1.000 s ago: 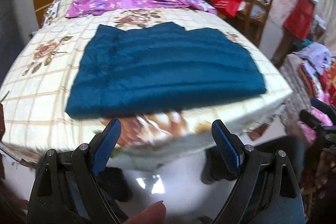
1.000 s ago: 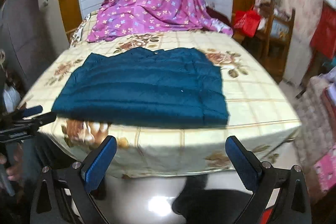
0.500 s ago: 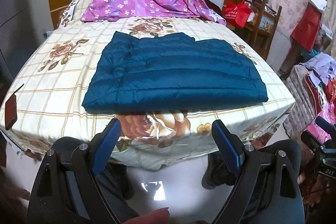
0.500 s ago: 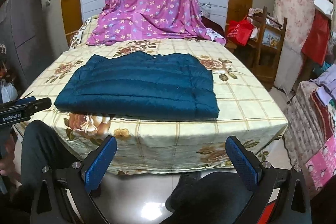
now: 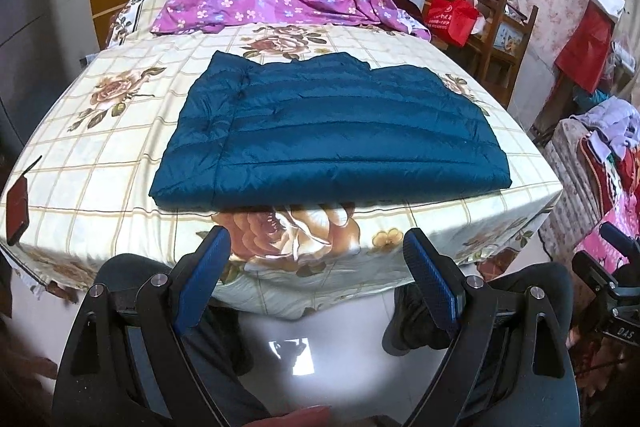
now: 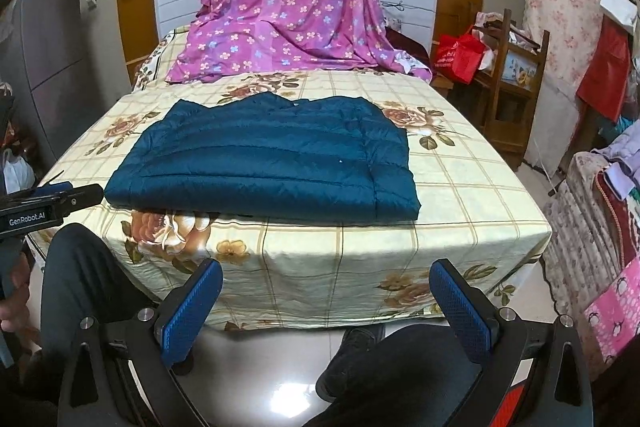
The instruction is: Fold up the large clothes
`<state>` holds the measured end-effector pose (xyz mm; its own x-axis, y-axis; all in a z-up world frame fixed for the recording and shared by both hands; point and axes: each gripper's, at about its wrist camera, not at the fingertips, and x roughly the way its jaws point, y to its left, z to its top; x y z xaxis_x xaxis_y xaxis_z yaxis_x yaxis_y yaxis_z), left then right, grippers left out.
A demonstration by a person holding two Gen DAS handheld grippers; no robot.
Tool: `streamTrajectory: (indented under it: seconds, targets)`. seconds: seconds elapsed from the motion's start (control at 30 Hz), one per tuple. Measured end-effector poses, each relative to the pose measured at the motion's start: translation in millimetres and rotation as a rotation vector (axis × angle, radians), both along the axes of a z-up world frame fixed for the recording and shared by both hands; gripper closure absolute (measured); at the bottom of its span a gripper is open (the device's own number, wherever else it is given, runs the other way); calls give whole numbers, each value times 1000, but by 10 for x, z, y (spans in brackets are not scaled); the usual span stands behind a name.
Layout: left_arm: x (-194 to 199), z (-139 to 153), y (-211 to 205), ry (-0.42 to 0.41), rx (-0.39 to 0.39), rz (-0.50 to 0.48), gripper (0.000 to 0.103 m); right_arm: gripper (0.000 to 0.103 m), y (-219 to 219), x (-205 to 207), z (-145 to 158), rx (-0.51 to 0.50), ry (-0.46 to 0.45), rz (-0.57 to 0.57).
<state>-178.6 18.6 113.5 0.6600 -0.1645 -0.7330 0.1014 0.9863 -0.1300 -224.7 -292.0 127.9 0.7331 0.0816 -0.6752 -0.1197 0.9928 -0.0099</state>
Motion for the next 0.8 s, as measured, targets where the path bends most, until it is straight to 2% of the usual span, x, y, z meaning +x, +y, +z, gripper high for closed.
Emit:
streamTrajectory:
  seconds: [0.8]
  targets:
    - [37,-69,30,21,-18,-3,15,0,60,44,-31,10,11,16]
